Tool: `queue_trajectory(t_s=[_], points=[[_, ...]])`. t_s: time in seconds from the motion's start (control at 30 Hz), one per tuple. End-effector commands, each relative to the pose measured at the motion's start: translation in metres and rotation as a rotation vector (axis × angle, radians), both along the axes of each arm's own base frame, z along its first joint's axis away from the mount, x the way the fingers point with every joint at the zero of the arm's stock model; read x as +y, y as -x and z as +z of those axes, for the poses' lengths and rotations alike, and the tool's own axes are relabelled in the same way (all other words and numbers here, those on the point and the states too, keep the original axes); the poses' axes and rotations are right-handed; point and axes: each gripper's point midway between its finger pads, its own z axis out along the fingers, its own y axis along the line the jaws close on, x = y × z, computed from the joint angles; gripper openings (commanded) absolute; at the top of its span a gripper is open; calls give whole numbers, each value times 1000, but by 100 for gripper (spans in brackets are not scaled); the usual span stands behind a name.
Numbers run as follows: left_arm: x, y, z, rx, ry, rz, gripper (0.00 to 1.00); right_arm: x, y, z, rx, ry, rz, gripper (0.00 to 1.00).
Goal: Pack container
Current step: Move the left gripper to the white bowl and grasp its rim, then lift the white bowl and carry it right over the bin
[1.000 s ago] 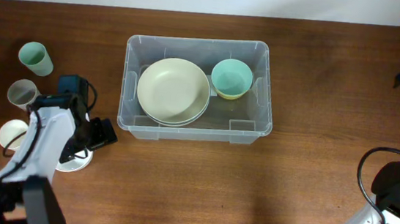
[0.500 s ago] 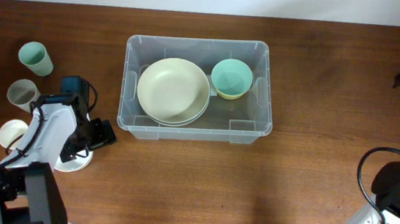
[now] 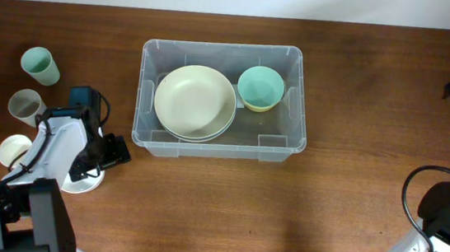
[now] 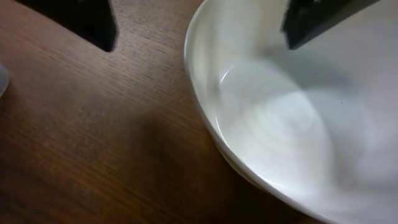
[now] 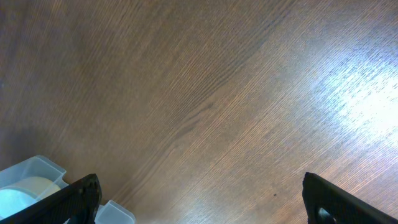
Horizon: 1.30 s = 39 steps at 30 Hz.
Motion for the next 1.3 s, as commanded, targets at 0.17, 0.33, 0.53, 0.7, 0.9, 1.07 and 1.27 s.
queue_trajectory(t_s=[0.17,0.33,0.53,0.7,0.9,1.07,1.27], points=[[0,2,-5,8,11,-37,78,2,0,1,-2,0,10,99],[0,1,-5,8,10,-38,62,2,0,1,-2,0,10,99],[0,-1,-6,-2,8,-38,48,2,0,1,-2,0,10,99],[0,-1,-7,0,8,-38,39,2,0,1,-2,0,10,99],[0,-2,-8,3,9,-64,16,2,0,1,-2,0,10,99],[0,-3,-8,-2,8,-64,1,2,0,1,-2,0,10,99],[1,-6,-8,-15,5,-63,1,2,0,1,-2,0,10,99]])
